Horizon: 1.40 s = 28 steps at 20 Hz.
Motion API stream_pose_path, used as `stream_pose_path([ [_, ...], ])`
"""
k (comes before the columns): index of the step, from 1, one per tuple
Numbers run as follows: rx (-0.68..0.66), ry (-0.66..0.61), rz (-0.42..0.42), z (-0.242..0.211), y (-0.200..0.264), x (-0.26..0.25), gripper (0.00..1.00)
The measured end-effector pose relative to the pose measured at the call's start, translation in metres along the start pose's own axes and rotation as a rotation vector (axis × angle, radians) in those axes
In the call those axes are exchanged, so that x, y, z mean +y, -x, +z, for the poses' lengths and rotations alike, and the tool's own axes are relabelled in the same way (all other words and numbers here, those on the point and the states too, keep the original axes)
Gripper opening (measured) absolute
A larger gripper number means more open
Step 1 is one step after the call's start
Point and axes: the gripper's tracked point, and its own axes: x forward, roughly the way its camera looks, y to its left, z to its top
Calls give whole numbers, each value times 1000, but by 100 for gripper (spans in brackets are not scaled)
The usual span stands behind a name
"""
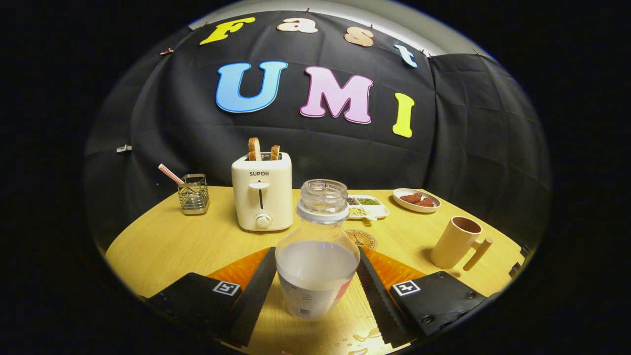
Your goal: Take the bottle from table, then pour the juice into the cup, finally place the bottle on the coaster
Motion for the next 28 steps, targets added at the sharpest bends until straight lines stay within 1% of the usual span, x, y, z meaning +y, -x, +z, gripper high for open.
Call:
stream_pose_path([
  [1, -3, 9, -3, 0, 0, 1, 94],
  [2, -7, 14, -8, 1, 1, 1, 86],
  [3, -5, 12, -14, -1, -1, 0, 81],
  [7, 2, -10, -7, -1, -2, 3, 79],
  [11, -3, 10, -13, -1, 2, -2, 75],
  [14, 8, -3, 11, 4, 1, -2, 72],
  [17, 5, -60, 21, 14, 5, -9, 72],
  [18, 13, -84, 47, 18, 4, -7, 72],
  [19, 19, -92, 79, 21, 4, -5, 70],
  [21, 36, -86, 119, 31, 14, -7, 70],
  [23, 24, -98, 102, 43, 22, -25, 70],
  [26, 3, -145, 89, 59, 22, -41, 69],
  [28, 23, -163, 89, 61, 17, -49, 69],
])
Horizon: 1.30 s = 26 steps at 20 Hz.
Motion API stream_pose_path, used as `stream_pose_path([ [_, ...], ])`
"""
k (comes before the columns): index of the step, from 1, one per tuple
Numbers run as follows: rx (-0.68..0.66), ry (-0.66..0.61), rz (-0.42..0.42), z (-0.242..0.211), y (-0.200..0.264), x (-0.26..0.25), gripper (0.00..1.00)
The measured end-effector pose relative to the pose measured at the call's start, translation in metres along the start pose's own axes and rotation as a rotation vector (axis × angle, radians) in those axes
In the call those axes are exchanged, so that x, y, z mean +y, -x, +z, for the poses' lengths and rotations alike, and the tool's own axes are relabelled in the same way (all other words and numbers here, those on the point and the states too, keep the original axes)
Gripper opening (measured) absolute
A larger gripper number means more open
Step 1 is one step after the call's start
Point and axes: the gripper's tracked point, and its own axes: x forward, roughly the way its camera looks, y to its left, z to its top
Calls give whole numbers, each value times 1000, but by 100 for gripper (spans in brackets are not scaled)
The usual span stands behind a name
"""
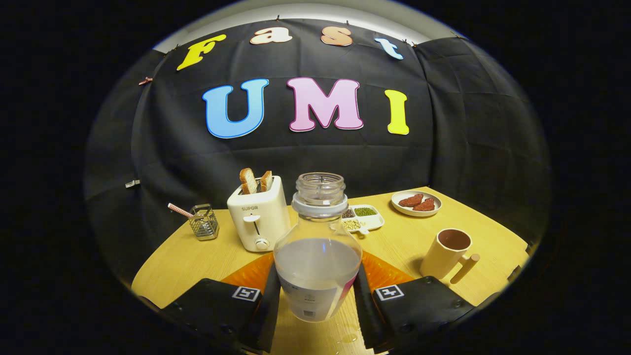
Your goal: Take the bottle from table, then pour the juice into the cup, finally place the bottle on the coaster
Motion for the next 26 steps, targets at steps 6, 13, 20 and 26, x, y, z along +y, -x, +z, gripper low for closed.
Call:
stream_pose_path([
  [6, 41, -228, 86, 12, -3, -1, 70],
  [13, 1, -623, 28, 39, -15, -54, 69],
  [20, 33, -881, -68, 25, -33, -113, 70],
  [26, 102, -1100, -112, 10, -54, -127, 69],
])
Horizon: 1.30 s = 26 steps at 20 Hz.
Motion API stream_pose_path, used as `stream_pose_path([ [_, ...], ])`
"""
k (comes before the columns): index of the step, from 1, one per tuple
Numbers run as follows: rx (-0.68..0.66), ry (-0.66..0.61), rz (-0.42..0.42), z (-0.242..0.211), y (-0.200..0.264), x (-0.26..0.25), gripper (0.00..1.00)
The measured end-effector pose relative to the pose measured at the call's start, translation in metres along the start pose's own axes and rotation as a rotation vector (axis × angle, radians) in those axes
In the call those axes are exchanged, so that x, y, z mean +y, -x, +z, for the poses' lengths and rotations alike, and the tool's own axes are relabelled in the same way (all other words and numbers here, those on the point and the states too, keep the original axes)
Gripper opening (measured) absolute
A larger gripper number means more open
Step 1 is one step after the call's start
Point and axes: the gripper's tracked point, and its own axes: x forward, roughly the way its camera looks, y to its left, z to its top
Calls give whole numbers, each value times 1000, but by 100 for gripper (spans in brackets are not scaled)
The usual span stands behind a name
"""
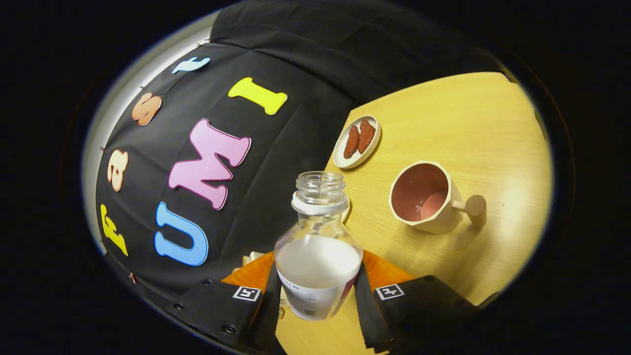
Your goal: Take the bottle from table, then pour the juice into the cup, finally place the bottle on the coaster
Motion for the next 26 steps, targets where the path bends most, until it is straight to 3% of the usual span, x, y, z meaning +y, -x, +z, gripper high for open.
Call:
stream_pose_path([
  [15, -43, -557, -84, 18, -29, -19, 69],
  [26, -10, -787, -99, 19, -39, -14, 69],
])
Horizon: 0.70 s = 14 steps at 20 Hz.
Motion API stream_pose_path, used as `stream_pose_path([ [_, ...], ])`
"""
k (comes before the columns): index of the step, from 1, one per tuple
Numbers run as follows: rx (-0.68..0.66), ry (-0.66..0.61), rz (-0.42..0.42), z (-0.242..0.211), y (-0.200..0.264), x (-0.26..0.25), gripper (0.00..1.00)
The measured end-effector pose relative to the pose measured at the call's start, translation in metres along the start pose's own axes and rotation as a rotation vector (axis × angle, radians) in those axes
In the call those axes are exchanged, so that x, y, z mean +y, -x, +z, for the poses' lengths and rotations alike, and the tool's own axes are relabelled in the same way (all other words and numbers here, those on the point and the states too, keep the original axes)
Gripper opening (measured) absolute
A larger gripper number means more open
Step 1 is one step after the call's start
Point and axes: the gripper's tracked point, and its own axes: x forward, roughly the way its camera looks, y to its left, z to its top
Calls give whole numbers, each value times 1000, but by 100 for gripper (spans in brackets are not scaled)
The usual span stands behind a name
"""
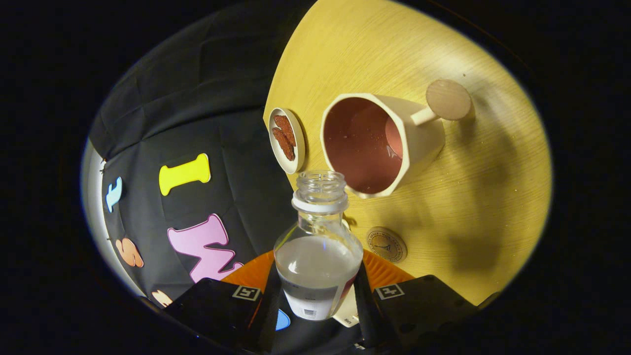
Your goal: Take the bottle from table, then pour the juice into the cup, finally place the bottle on the coaster
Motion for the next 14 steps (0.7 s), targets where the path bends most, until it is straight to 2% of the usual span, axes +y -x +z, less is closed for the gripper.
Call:
stream_pose_path([
  [14, 80, -218, -83, -7, 2, 6, 70],
])
